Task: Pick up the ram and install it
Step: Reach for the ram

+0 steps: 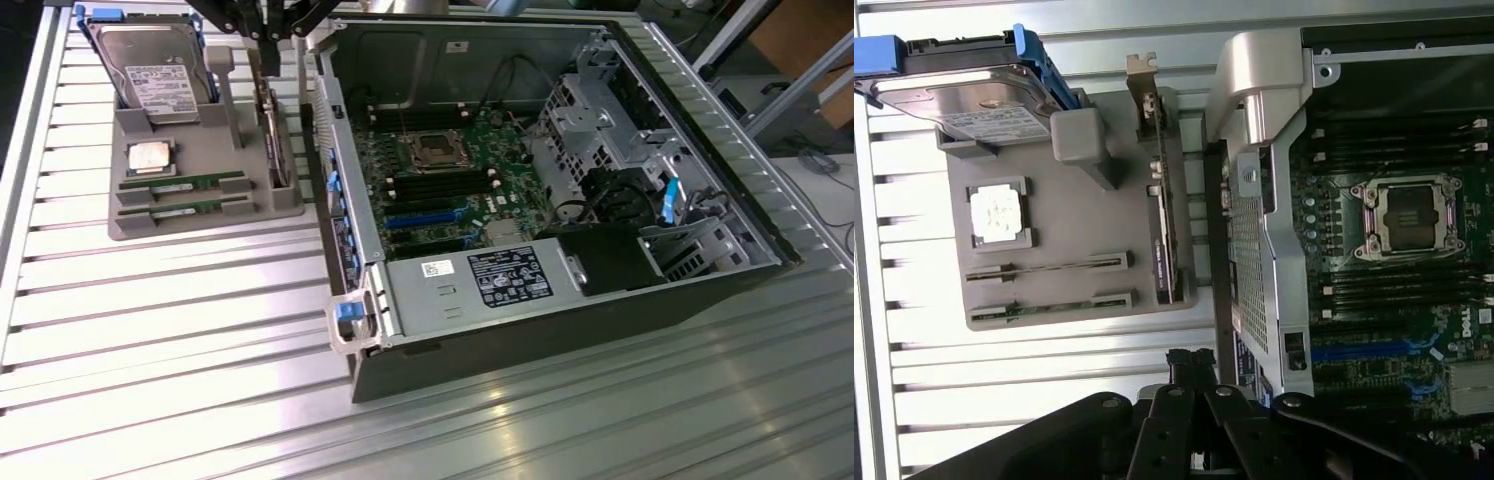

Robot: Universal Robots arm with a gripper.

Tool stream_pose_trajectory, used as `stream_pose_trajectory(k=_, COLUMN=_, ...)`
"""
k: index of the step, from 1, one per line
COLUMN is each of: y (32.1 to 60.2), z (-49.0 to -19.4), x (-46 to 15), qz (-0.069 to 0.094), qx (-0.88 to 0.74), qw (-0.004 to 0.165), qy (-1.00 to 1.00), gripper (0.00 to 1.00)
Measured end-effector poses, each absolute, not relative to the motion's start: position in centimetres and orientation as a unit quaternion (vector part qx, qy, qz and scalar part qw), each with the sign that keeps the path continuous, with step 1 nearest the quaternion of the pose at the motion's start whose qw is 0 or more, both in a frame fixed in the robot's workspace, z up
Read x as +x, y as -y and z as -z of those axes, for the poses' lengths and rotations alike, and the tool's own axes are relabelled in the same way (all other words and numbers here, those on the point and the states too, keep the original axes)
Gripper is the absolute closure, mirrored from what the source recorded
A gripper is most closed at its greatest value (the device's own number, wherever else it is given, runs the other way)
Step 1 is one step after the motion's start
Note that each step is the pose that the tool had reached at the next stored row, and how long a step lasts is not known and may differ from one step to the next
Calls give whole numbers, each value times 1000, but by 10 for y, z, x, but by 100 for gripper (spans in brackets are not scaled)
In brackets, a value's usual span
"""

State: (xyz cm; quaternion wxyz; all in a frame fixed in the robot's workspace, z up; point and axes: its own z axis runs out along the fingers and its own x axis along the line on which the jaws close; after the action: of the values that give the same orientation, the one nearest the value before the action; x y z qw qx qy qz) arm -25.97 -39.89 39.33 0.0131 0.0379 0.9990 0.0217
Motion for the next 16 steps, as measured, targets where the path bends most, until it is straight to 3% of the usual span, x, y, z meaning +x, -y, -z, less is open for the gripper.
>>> stream_pose_trajectory(k=16, y=399, z=-393, x=-271, qz=-22, qx=38, qw=13, qy=-999, gripper=89)
